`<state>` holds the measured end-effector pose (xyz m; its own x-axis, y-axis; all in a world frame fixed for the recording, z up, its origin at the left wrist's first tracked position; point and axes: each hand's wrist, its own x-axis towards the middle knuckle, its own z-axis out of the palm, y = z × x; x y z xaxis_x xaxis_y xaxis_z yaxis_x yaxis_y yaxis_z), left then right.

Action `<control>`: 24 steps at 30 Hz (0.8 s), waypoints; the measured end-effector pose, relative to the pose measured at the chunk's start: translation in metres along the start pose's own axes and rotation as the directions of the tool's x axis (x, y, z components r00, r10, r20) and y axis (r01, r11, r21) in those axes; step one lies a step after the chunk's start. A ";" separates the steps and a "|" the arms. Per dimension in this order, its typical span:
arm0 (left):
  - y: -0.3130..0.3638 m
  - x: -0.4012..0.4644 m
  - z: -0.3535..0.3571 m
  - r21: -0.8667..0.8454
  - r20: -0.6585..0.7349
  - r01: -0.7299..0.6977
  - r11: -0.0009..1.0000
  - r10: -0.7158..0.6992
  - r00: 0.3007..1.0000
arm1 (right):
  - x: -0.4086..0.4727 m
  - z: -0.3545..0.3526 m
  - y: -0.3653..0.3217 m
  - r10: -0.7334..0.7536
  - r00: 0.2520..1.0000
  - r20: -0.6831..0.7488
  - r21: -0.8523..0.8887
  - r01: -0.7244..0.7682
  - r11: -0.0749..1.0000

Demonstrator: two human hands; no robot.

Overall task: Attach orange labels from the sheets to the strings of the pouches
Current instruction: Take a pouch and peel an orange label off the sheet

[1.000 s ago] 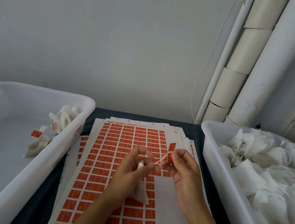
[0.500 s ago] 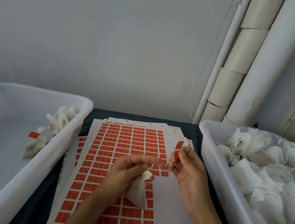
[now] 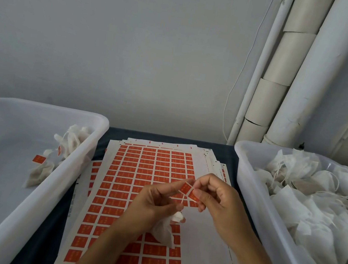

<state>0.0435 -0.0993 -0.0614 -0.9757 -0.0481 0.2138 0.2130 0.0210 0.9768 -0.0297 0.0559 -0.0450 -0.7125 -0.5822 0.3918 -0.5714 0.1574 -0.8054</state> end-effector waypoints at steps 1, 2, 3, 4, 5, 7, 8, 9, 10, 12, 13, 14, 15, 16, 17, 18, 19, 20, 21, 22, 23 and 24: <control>0.000 0.000 0.000 0.004 0.012 0.001 1.000 -0.001 1.000 | 0.000 0.000 0.000 -0.005 1.000 0.003 -0.013 0.005 1.000; 0.001 0.000 0.000 0.013 0.015 0.006 1.000 -0.007 1.000 | 0.000 0.000 -0.001 -0.008 1.000 0.007 -0.025 0.009 1.000; 0.001 -0.001 0.000 0.024 0.016 0.012 1.000 -0.012 1.000 | 0.000 0.001 -0.001 -0.015 1.000 0.008 -0.036 0.015 0.999; 0.001 0.000 0.000 0.033 0.017 0.020 0.999 -0.021 1.000 | 0.000 0.001 -0.001 -0.023 1.000 0.007 -0.041 0.023 0.999; -0.001 0.000 -0.001 0.049 0.016 0.032 0.998 -0.033 0.999 | 0.000 0.001 -0.002 -0.029 1.000 0.002 -0.044 0.029 0.999; -0.002 0.000 -0.001 0.077 0.006 0.058 0.995 -0.059 0.998 | -0.001 0.002 -0.003 -0.036 0.999 -0.007 -0.046 0.036 0.998; -0.002 -0.001 -0.002 0.085 0.009 0.064 0.994 -0.065 0.998 | -0.001 0.003 -0.004 -0.038 0.999 -0.005 -0.046 0.037 0.998; -0.002 -0.001 -0.002 0.094 0.015 0.066 0.993 -0.068 0.998 | -0.001 0.005 -0.005 -0.038 0.999 0.003 -0.050 0.038 0.998; -0.002 -0.001 -0.002 0.099 0.021 0.064 0.993 -0.066 0.998 | -0.001 0.006 -0.005 -0.036 0.999 0.011 -0.054 0.037 0.998; -0.002 0.000 -0.001 0.074 0.026 0.054 0.996 -0.056 0.998 | -0.002 0.009 -0.005 -0.031 0.999 0.021 -0.062 0.032 0.998; -0.003 0.000 0.000 0.061 0.021 0.052 0.997 -0.053 0.998 | -0.002 0.010 -0.005 -0.028 0.999 0.021 -0.071 0.030 0.997; -0.003 0.000 0.000 0.055 0.015 0.055 0.997 -0.056 0.998 | -0.002 0.011 -0.005 -0.029 0.999 0.019 -0.083 0.031 0.996; -0.004 0.001 -0.001 0.057 0.015 0.058 0.997 -0.059 0.998 | -0.002 0.011 -0.004 -0.033 0.999 0.015 -0.094 0.034 0.995; -0.005 0.001 -0.001 0.060 0.019 0.059 0.996 -0.061 0.998 | -0.002 0.011 -0.004 -0.036 0.999 0.011 -0.104 0.037 0.994; -0.006 0.001 -0.002 0.065 0.029 0.056 0.996 -0.058 0.998 | -0.001 0.011 -0.004 -0.039 0.999 0.008 -0.112 0.040 0.993; -0.006 0.001 -0.002 0.070 0.041 0.052 0.996 -0.055 0.998 | -0.001 0.011 -0.003 -0.040 0.999 0.007 -0.120 0.041 0.992; -0.006 0.001 -0.003 0.069 0.048 0.053 0.996 -0.057 0.997 | -0.001 0.011 -0.003 -0.042 0.999 0.007 -0.131 0.043 0.990; -0.006 0.001 -0.003 0.066 0.048 0.059 0.996 -0.062 0.997 | -0.001 0.011 -0.003 -0.045 0.999 0.007 -0.140 0.046 0.989; -0.006 0.002 -0.003 0.061 0.046 0.063 0.996 -0.066 0.997 | -0.001 0.012 -0.003 -0.047 0.999 0.006 -0.147 0.048 0.988; -0.006 0.002 -0.003 0.052 0.045 0.064 0.997 -0.067 0.997 | -0.001 0.012 -0.002 -0.047 0.999 0.006 -0.150 0.048 0.988; -0.006 0.001 -0.002 0.047 0.045 0.063 0.997 -0.065 0.997 | -0.001 0.012 -0.002 -0.046 0.999 0.006 -0.153 0.046 0.987; -0.006 0.001 -0.002 0.047 0.046 0.063 0.997 -0.065 0.997 | -0.001 0.012 -0.002 -0.045 0.999 0.007 -0.154 0.045 0.987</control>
<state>0.0412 -0.1019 -0.0667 -0.9888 -0.0038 0.1494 0.1488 0.0646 0.9868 -0.0227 0.0462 -0.0490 -0.6836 -0.5938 0.4243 -0.6590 0.2523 -0.7086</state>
